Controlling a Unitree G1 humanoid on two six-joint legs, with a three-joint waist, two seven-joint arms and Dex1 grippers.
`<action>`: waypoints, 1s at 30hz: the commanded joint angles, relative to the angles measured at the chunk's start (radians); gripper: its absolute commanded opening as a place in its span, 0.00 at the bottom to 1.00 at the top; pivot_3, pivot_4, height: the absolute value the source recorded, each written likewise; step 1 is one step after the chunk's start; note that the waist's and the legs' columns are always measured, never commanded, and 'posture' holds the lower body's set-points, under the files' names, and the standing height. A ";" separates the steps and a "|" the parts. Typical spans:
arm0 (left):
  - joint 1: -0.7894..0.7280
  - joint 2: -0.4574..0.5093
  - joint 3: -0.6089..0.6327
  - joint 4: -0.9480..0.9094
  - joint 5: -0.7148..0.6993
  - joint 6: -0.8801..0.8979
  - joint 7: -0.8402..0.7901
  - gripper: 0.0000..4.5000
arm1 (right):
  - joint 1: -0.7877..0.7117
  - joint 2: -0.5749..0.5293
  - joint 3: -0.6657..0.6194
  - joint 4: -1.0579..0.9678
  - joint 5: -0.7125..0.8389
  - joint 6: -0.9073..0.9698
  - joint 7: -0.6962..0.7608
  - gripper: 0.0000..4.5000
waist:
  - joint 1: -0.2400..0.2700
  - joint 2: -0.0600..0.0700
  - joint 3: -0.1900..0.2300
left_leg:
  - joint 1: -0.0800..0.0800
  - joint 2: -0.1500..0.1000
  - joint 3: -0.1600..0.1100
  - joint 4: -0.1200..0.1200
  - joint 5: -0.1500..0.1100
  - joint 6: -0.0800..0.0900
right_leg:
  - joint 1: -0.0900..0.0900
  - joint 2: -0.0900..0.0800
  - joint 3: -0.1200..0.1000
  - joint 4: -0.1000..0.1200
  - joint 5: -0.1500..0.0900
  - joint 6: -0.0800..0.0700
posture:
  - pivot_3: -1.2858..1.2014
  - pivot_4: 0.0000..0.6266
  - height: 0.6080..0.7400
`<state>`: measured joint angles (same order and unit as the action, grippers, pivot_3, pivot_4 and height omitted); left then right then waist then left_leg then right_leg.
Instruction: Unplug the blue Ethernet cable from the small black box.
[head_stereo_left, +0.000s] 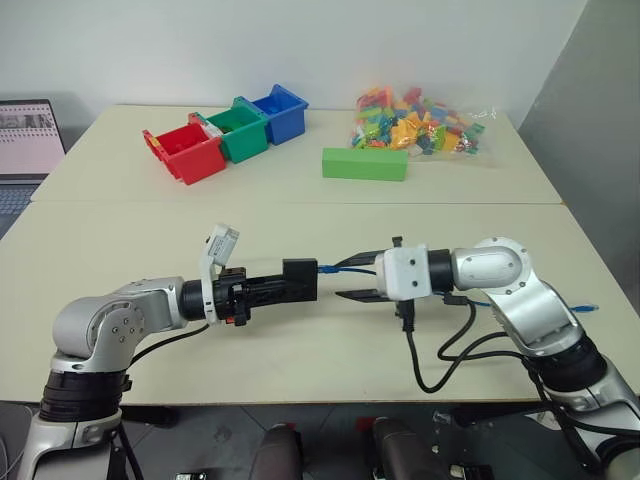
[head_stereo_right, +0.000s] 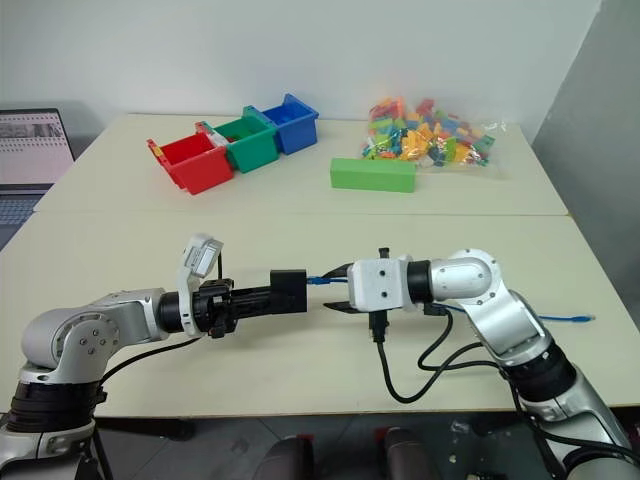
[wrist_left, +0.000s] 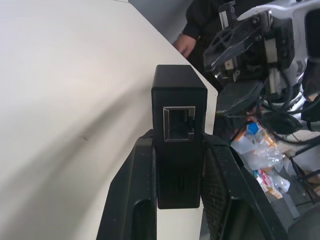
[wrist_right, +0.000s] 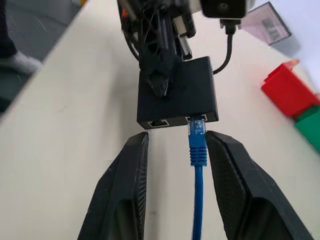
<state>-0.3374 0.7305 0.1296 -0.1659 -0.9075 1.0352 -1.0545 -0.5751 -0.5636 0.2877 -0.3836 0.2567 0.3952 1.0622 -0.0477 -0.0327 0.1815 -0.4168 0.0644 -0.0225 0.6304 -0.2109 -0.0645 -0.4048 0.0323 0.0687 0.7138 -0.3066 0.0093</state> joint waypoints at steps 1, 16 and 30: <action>0.005 0.036 -0.020 -0.059 0.009 -0.056 -0.079 0.18 | 0.001 0.047 -0.102 -0.045 0.203 0.252 -0.064 0.42 | -0.001 0.000 0.000 | 0.000 0.000 0.000 0.000 0.000 0.000 | 0.000 0.000 0.000 0.000 0.000 0.000 | 0.52 0.24 1.00; -0.007 0.062 -0.070 -0.072 0.052 -0.114 -0.152 0.18 | 0.033 0.153 -0.145 0.038 0.473 0.586 -0.167 0.42 | -0.003 0.000 0.000 | 0.000 0.000 0.000 0.000 0.000 0.000 | 0.000 0.000 0.000 0.000 -0.002 0.002 | 0.52 0.24 1.00; 0.001 0.069 -0.075 -0.084 0.064 -0.134 -0.171 0.18 | -0.003 0.143 -0.121 0.118 0.470 0.578 -0.149 0.42 | -0.005 0.000 0.000 | 0.000 0.000 0.000 0.000 0.000 0.000 | 0.000 0.001 0.000 -0.001 -0.002 0.003 | 0.52 0.24 1.00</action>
<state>-0.3277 0.7846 0.0471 -0.2226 -0.8393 0.9148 -1.2114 -0.5498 -0.4166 0.1807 -0.2496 0.7067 0.9765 0.8984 -0.0531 -0.0325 0.1817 -0.4171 0.0641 -0.0222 0.6299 -0.2110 -0.0643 -0.4052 0.0330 0.0684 0.7133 -0.3084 0.0119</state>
